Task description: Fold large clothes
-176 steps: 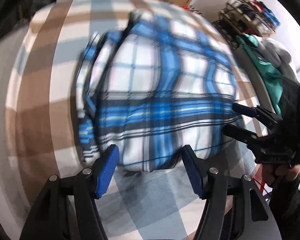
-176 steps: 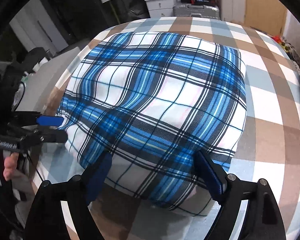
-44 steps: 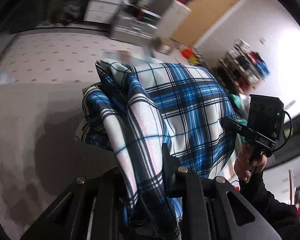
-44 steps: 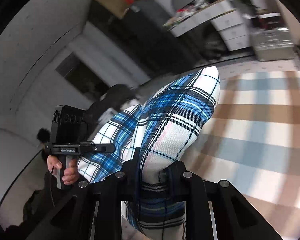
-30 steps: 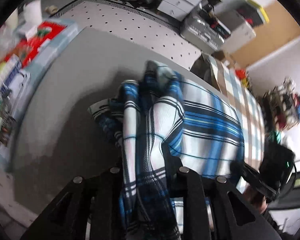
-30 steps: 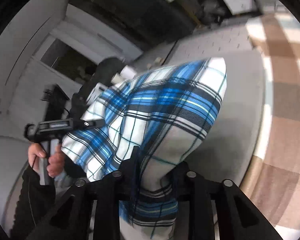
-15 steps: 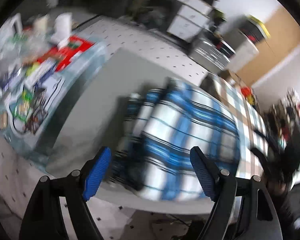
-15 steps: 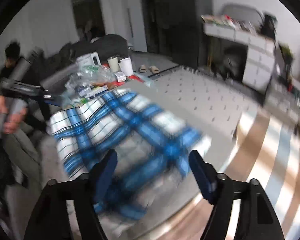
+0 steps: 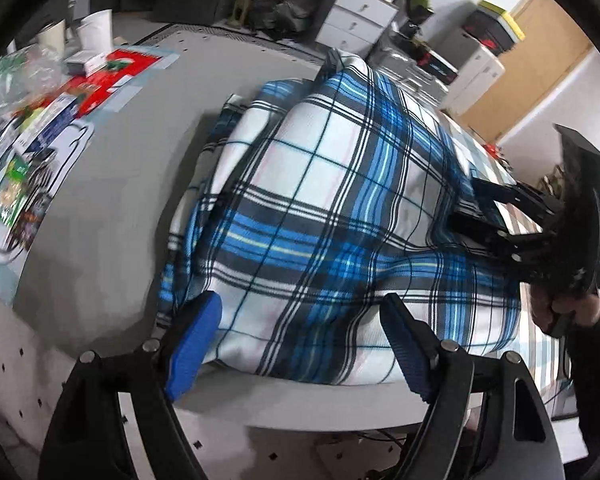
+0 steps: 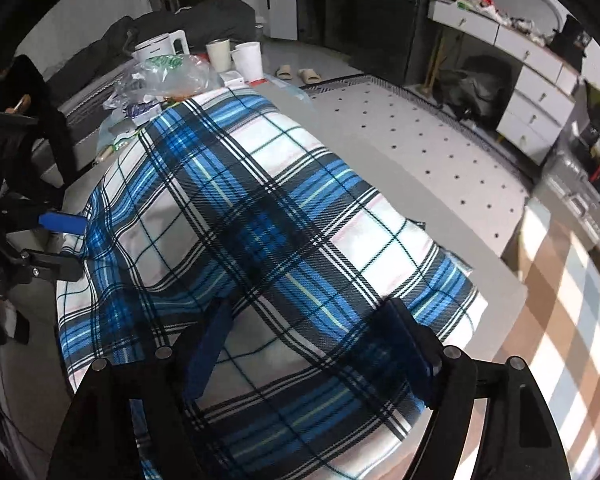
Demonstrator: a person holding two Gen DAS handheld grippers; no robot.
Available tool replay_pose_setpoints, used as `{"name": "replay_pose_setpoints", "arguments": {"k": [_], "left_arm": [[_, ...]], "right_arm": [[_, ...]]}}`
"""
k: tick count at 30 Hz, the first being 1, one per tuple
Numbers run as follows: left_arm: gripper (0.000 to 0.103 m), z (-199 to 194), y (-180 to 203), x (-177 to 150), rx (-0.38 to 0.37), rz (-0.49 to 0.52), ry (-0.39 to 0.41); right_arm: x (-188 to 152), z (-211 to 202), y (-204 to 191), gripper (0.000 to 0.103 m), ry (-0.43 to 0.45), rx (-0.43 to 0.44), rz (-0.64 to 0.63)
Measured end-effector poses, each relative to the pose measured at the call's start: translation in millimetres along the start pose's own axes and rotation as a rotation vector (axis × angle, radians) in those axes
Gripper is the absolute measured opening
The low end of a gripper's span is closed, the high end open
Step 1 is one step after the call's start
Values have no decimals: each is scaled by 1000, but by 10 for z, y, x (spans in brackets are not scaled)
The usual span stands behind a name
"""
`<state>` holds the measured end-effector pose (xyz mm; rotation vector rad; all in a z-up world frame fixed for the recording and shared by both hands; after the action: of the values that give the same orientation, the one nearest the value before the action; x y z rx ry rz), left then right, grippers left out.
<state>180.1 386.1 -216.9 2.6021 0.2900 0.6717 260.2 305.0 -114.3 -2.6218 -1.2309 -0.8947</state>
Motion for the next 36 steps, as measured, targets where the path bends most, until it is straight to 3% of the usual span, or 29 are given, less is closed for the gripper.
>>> {"name": "replay_pose_setpoints", "arguments": {"k": [3, 5, 8, 11, 12, 16, 19, 20, 23, 26, 29, 33, 36], "left_arm": [[77, -178, 122, -77, 30, 49, -3], [77, -314, 174, -128, -11, 64, 14], [77, -306, 169, -98, -23, 55, 24], [77, -316, 83, -176, -45, -48, 19], [77, -383, 106, -194, -58, -57, 42], [77, -824, 426, -320, 42, 3, 208], [78, -1155, 769, -552, 85, 77, 339], [79, -1212, 853, -616, 108, 98, 372], [82, -1333, 1110, -823, 174, 126, 460], [87, -1342, 1228, -980, 182, 127, 534], [102, -1344, 1309, -1135, 218, 78, 607], [102, -1415, 1487, -1318, 316, 98, 679], [102, -1446, 1548, -1379, 308, 119, 673]], "right_arm": [[-103, -399, -17, 75, 54, 47, 40], [-288, -584, -124, 73, 73, 88, 13], [-577, -546, -330, 75, 60, 18, -63], [-744, -457, -342, 77, 80, 5, 30], [-745, -461, -324, 77, 78, 13, 47], [-815, -684, -112, 76, 81, 126, 237], [-943, -1153, -39, 76, 164, 239, 326], [-1014, -1402, -33, 78, 236, 218, 329], [-1199, -1894, -20, 103, 374, 70, 355], [-1418, -2224, -8, 103, 429, 42, 400], [-1615, -2419, 38, 103, 446, 4, 448], [-1784, -2671, 29, 103, 484, -26, 454], [-1864, -2790, -49, 103, 509, -44, 421]]}}
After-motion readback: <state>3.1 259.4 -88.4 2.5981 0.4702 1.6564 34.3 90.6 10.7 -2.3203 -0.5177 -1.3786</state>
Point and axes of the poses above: each gripper's, at about its wrist camera, not at the fingertips, and z roughly the way its jaws point, y to its right, x to its top, the point moved 3 cm from there along z, roughly the way its jaws point, and after that the axes turned 9 degrees about -x, right-handed, at the moved point
